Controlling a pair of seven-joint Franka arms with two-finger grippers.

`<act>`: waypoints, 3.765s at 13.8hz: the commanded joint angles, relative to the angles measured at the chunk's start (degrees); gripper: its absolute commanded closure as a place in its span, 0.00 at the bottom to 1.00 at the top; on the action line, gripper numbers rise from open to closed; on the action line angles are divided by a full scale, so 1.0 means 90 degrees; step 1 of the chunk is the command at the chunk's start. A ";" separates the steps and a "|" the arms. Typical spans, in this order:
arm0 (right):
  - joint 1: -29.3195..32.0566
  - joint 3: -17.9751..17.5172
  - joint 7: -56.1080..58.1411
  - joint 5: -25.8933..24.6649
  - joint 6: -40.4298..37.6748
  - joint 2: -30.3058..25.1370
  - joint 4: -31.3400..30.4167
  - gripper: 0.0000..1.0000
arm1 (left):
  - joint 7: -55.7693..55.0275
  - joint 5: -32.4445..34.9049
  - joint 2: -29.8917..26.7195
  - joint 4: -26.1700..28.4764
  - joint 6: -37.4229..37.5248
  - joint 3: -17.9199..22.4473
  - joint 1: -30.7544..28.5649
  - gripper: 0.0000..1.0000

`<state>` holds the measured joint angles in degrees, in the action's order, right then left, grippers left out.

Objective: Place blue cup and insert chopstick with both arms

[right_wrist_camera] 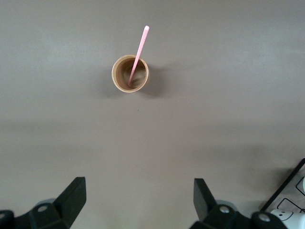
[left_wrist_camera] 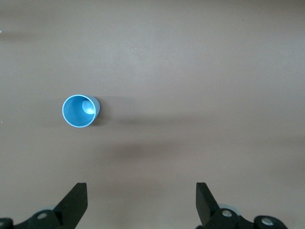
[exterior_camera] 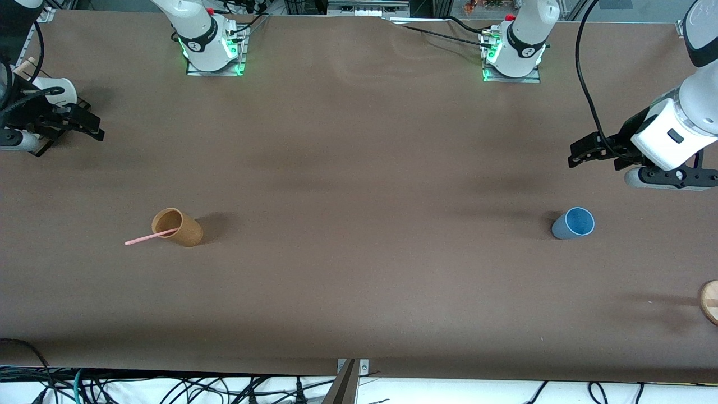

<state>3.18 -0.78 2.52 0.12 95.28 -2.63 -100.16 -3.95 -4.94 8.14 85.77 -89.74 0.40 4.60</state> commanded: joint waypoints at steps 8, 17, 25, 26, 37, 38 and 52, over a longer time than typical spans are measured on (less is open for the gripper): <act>0.0037 -0.0050 0.0013 -0.0121 -0.0157 0.0068 0.0240 0.00 | -0.0020 0.0129 -0.0123 0.0069 0.0078 -0.0025 -0.0013 0.00; 0.0037 -0.0040 0.0013 -0.0111 -0.0215 0.0068 0.0240 0.00 | -0.0020 0.0129 -0.0065 0.0069 0.0078 -0.0015 -0.0052 0.00; 0.0057 -0.0031 0.0004 -0.0102 -0.0284 0.0078 0.0269 0.00 | 0.0087 0.0314 0.0550 0.0079 -0.0068 -0.0015 -0.0491 0.00; 0.0047 -0.0031 0.0004 -0.0101 -0.0293 0.0068 0.0269 0.00 | 0.0223 0.0431 0.0619 0.0089 -0.0194 -0.0015 -0.0530 0.00; 0.0028 -0.0040 0.0004 -0.0111 -0.0293 0.0068 0.0279 0.00 | 0.1962 0.0891 0.1791 0.0840 -0.2352 -0.0005 -0.1497 0.01; 0.0037 -0.0040 0.0004 -0.0111 -0.0293 0.0068 0.0279 0.00 | 0.1962 0.0891 0.1840 0.0889 -0.2411 0.0004 -0.1526 0.01; 0.0037 -0.0040 0.0004 -0.0101 -0.0293 0.0068 0.0269 0.00 | 0.2343 0.0891 0.2114 0.2090 -0.4042 0.0141 -0.1663 0.01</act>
<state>3.23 -0.74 2.52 -0.28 93.93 -2.58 -99.35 16.04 1.71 28.28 102.57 -124.31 1.69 -10.24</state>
